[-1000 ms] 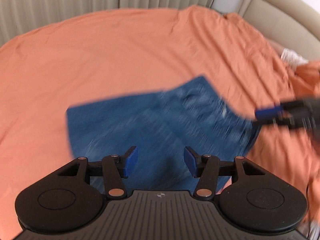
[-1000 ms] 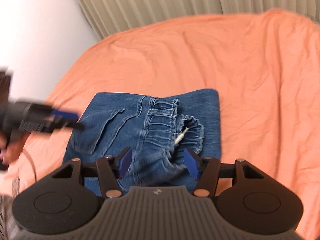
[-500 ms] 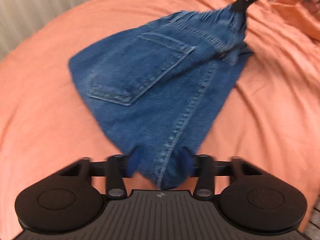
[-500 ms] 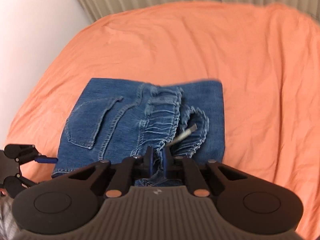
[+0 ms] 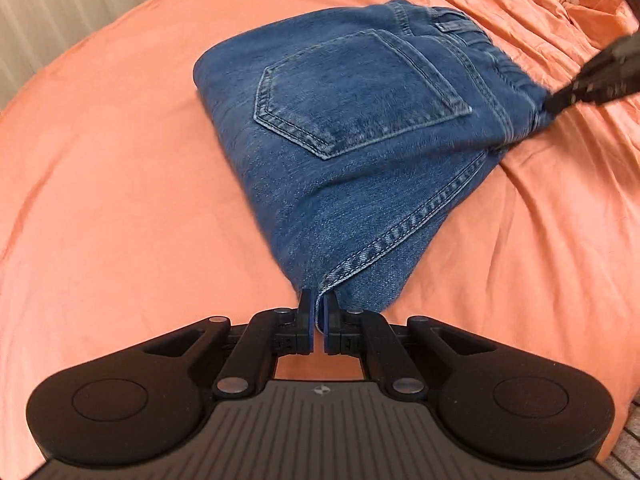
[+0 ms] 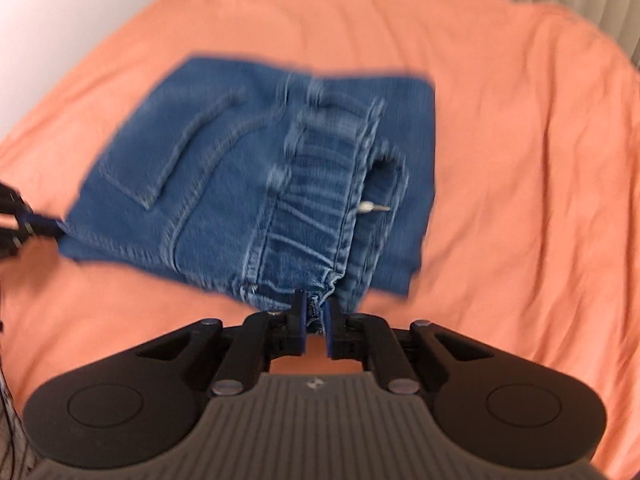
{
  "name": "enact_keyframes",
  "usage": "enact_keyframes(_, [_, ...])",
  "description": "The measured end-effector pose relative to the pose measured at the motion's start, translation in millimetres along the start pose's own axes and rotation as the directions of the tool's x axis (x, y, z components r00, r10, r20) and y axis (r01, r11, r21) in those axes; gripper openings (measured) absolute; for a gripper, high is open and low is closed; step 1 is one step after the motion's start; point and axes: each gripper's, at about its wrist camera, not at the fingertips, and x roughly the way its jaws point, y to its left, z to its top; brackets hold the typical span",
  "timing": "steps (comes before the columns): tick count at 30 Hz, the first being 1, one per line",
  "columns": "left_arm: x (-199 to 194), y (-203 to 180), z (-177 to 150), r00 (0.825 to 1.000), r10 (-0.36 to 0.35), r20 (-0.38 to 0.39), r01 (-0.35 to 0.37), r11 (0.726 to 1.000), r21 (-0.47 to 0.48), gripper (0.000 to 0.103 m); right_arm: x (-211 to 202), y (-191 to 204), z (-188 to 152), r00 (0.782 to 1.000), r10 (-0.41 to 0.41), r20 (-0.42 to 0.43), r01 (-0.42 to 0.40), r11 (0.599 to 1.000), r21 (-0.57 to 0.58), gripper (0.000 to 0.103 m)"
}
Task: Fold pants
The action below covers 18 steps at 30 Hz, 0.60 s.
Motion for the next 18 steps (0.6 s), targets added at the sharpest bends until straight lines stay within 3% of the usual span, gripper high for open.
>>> enact_keyframes(3, [-14.7, 9.5, 6.8, 0.998, -0.054, 0.020, 0.054, 0.998, -0.029, 0.010, -1.0, -7.8, 0.1, 0.999, 0.032, 0.006, -0.032, 0.999, 0.034, 0.010])
enact_keyframes(7, [-38.4, 28.9, 23.2, 0.990, -0.110, 0.094, 0.120, 0.986, -0.113, 0.023, -24.5, -22.3, 17.6, 0.994, 0.075, 0.084, -0.084, 0.990, 0.110, 0.033])
enact_keyframes(11, [-42.2, 40.0, 47.6, 0.984, -0.075, 0.159, 0.103, 0.978, -0.180, 0.035, -31.0, -39.2, 35.7, 0.980, 0.104, 0.169, -0.140, 0.967, 0.214, 0.041])
enact_keyframes(14, [-27.7, 46.4, 63.3, 0.985, -0.050, 0.167, 0.090, 0.966, -0.242, 0.037, -15.8, -53.0, 46.5, 0.965, 0.140, 0.222, -0.211, 0.917, 0.338, 0.048])
enact_keyframes(18, [-11.1, 45.3, 76.9, 0.986, -0.046, 0.157, 0.092, 0.951, -0.296, 0.040, 19.5, -74.1, 59.3, 0.948, 0.195, 0.251, -0.301, 0.803, 0.514, 0.053])
